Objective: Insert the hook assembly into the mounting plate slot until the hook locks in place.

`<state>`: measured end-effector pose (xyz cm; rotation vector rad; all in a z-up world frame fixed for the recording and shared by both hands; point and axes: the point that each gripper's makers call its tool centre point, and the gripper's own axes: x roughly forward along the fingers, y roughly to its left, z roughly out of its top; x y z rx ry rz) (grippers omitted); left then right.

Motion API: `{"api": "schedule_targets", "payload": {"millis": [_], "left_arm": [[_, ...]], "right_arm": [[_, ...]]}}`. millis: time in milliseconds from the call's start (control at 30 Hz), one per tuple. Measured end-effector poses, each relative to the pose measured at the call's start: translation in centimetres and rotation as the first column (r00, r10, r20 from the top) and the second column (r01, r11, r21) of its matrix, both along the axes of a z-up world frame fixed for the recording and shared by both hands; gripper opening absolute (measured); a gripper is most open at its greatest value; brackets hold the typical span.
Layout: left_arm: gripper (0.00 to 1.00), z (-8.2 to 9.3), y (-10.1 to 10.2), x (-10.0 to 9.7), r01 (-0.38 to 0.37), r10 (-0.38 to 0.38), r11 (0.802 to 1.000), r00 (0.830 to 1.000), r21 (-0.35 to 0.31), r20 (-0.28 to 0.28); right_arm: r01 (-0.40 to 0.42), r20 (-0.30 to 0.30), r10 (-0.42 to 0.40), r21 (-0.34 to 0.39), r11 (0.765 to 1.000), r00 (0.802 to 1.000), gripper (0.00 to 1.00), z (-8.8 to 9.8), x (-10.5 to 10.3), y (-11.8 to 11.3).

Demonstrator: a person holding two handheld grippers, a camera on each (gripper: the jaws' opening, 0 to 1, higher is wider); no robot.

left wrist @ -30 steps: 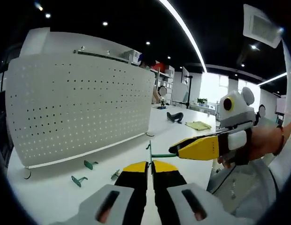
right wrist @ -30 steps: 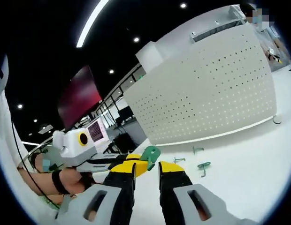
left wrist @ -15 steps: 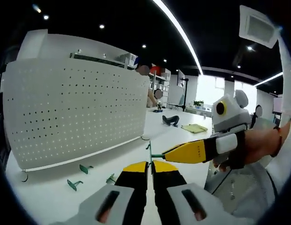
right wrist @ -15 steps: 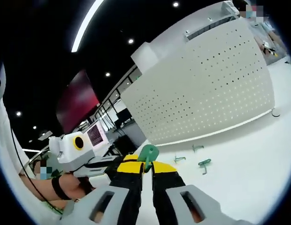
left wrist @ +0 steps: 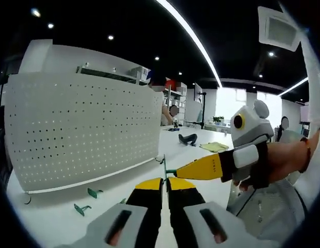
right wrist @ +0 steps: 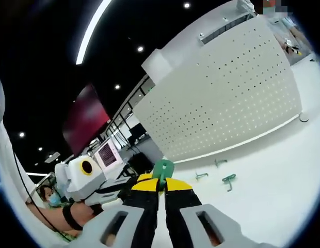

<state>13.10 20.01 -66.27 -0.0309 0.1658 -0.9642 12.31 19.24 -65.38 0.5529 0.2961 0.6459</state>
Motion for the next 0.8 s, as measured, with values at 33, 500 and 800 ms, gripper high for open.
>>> {"api": "schedule_targets", "payload": {"millis": [33,500,800], "left_arm": [[0.04,0.00,0.00,0.00,0.000,0.000,1.000,1.000,0.001,0.004],[0.11,-0.70,0.07,0.12,-0.008,0.008,1.000,1.000,0.020,-0.024],[0.19,-0.09,0.31,0.48,-0.018,0.018,1.000,1.000,-0.006,-0.016]], "right_arm": [[0.002,0.000,-0.002,-0.002,1.000,1.000,0.02,0.05,-0.02,0.04],[0.016,0.016,-0.015,-0.056,0.998,1.000,0.01,0.40,0.15,0.38],[0.020,0.039,-0.016,-0.114,0.993,0.999,0.01,0.44,0.37,0.37]]}}
